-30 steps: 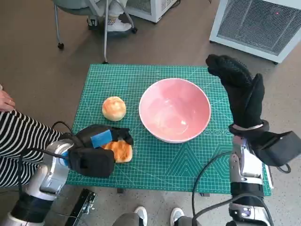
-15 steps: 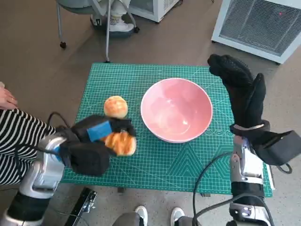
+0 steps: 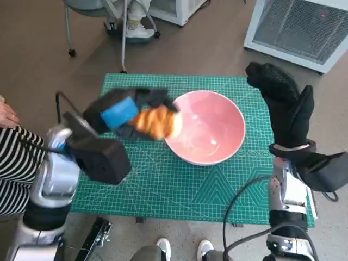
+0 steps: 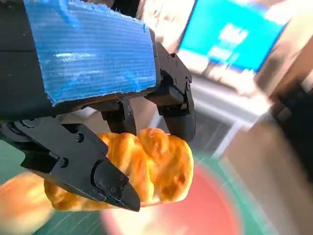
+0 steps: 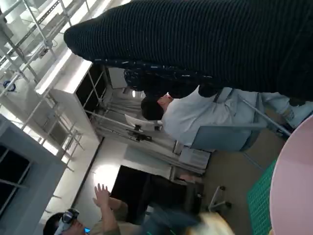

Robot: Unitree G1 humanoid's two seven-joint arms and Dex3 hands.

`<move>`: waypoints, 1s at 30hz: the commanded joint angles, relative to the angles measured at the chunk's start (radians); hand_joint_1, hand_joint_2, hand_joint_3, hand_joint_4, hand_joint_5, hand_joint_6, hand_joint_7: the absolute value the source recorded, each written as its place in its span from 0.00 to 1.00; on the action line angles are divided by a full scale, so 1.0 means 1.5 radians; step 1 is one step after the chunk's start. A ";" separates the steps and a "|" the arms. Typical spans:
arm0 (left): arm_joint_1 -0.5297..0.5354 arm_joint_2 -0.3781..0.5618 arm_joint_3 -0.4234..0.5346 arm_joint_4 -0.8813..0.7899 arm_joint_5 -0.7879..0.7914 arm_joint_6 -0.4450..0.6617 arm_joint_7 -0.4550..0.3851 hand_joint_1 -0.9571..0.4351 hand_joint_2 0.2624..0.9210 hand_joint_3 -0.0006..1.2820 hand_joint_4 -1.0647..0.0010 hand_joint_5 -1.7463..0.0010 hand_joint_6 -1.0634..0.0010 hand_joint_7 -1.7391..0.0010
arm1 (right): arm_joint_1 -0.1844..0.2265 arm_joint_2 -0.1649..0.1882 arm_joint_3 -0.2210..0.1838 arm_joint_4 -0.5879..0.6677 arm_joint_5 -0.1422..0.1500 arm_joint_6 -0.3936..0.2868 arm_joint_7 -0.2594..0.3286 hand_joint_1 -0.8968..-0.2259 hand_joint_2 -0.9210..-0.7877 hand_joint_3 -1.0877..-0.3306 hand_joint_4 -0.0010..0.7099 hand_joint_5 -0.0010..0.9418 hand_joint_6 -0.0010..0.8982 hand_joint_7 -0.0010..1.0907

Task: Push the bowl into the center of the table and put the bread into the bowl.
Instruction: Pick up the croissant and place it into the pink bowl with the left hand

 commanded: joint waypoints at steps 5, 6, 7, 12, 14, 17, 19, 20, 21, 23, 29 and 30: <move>-0.074 -0.050 -0.042 0.054 0.025 -0.029 0.044 0.69 0.97 0.00 0.19 0.43 0.36 0.37 | 0.028 -0.006 -0.005 -0.004 -0.001 0.003 0.001 0.32 0.00 0.53 0.25 0.01 0.13 0.34; -0.085 -0.056 -0.050 0.072 0.030 -0.034 0.046 0.69 0.97 0.00 0.19 0.43 0.35 0.37 | 0.029 -0.007 -0.006 -0.005 -0.001 0.002 0.001 0.32 0.00 0.53 0.25 0.01 0.13 0.34; -0.093 -0.061 -0.056 0.085 0.034 -0.038 0.048 0.69 0.96 0.00 0.18 0.43 0.34 0.39 | 0.031 -0.007 -0.006 -0.006 -0.002 0.001 0.000 0.32 0.00 0.53 0.25 0.01 0.13 0.34; -0.136 -0.082 -0.087 0.173 0.040 -0.068 0.048 0.69 0.94 0.00 0.19 0.41 0.29 0.43 | 0.038 -0.008 -0.008 -0.012 -0.006 -0.002 -0.005 0.32 0.00 0.53 0.25 0.00 0.13 0.33; -0.151 -0.092 -0.099 0.206 0.041 -0.077 0.043 0.69 0.94 0.00 0.20 0.40 0.28 0.45 | 0.041 -0.009 -0.008 -0.015 -0.008 -0.003 -0.007 0.32 0.00 0.53 0.25 0.00 0.13 0.33; -0.168 -0.105 -0.110 0.245 0.039 -0.087 0.036 0.69 0.94 0.01 0.20 0.39 0.28 0.45 | 0.044 -0.009 -0.009 -0.017 -0.010 -0.004 -0.010 0.32 0.00 0.53 0.25 0.00 0.13 0.33; -0.180 -0.116 -0.119 0.278 0.038 -0.093 0.032 0.69 0.96 0.01 0.21 0.40 0.32 0.41 | 0.046 -0.009 -0.010 -0.018 -0.010 -0.003 -0.011 0.32 0.00 0.53 0.25 0.00 0.12 0.33; -0.187 -0.121 -0.124 0.296 0.039 -0.094 0.029 0.69 0.96 0.01 0.21 0.40 0.32 0.41 | 0.047 -0.009 -0.011 -0.019 -0.010 -0.003 -0.012 0.32 0.00 0.53 0.25 0.00 0.12 0.33; -0.191 -0.125 -0.128 0.307 0.039 -0.095 0.027 0.69 0.97 0.01 0.22 0.40 0.35 0.39 | 0.048 -0.009 -0.010 -0.020 -0.011 -0.003 -0.013 0.33 0.00 0.53 0.25 0.00 0.12 0.33; -0.204 -0.136 -0.138 0.344 0.044 -0.094 0.024 0.69 0.98 0.02 0.24 0.40 0.38 0.36 | 0.051 -0.009 -0.010 -0.024 -0.011 -0.003 -0.015 0.32 0.00 0.53 0.25 0.00 0.12 0.33; -0.228 -0.153 -0.161 0.423 0.060 -0.090 0.014 0.69 1.00 0.07 0.31 0.36 0.49 0.29 | 0.059 -0.007 -0.008 -0.041 -0.012 0.002 -0.021 0.32 0.00 0.53 0.25 0.00 0.12 0.33; -0.231 -0.155 -0.164 0.434 0.060 -0.088 0.011 0.69 1.00 0.08 0.32 0.35 0.51 0.28 | 0.060 -0.007 -0.008 -0.043 -0.012 0.002 -0.022 0.32 0.00 0.53 0.25 0.00 0.12 0.33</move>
